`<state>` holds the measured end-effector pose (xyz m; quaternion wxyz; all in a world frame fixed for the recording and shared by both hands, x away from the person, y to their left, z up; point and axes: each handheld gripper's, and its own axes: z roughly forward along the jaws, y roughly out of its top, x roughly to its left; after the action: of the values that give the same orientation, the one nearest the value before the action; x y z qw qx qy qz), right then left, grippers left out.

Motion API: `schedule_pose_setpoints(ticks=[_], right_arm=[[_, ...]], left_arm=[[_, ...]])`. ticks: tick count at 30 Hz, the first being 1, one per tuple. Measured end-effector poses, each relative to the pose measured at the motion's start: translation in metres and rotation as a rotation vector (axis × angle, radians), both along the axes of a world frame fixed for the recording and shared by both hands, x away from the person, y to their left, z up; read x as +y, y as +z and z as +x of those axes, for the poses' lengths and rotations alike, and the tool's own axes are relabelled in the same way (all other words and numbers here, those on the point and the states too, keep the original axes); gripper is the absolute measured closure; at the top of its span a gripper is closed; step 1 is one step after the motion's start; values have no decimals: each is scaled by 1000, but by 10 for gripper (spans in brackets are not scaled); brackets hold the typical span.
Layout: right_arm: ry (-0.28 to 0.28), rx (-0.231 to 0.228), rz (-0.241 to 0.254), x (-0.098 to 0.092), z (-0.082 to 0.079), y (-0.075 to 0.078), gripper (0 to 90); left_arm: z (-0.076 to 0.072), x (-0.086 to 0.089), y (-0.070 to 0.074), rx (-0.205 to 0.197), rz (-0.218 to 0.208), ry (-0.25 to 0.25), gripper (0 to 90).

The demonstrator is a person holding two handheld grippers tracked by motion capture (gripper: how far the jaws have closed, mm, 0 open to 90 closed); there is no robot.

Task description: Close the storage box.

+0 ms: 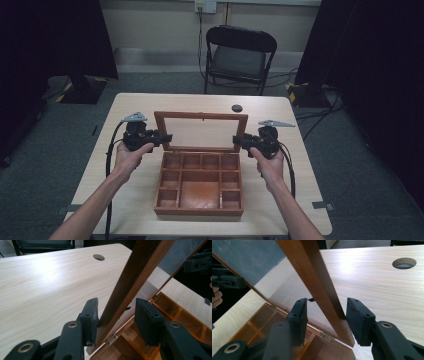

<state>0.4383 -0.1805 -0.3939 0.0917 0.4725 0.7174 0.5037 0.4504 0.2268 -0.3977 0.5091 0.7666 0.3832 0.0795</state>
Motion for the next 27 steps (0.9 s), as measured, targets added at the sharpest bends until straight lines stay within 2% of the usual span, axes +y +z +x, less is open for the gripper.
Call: schedule_pose_setpoints(ticks=[7, 11, 15, 27], right_arm=[[7, -12, -7, 0, -5, 0, 518], [4, -12, -10, 2, -7, 1, 498], [-3, 15, -10, 2, -9, 2, 467], [7, 11, -9, 1, -20, 8, 451]], left_arm=[[-6, -1, 1, -9, 17, 22, 529], [-10, -1, 1, -10, 1, 30, 523], [-13, 0, 2, -10, 13, 17, 519], [-20, 0, 2, -7, 19, -3, 512]])
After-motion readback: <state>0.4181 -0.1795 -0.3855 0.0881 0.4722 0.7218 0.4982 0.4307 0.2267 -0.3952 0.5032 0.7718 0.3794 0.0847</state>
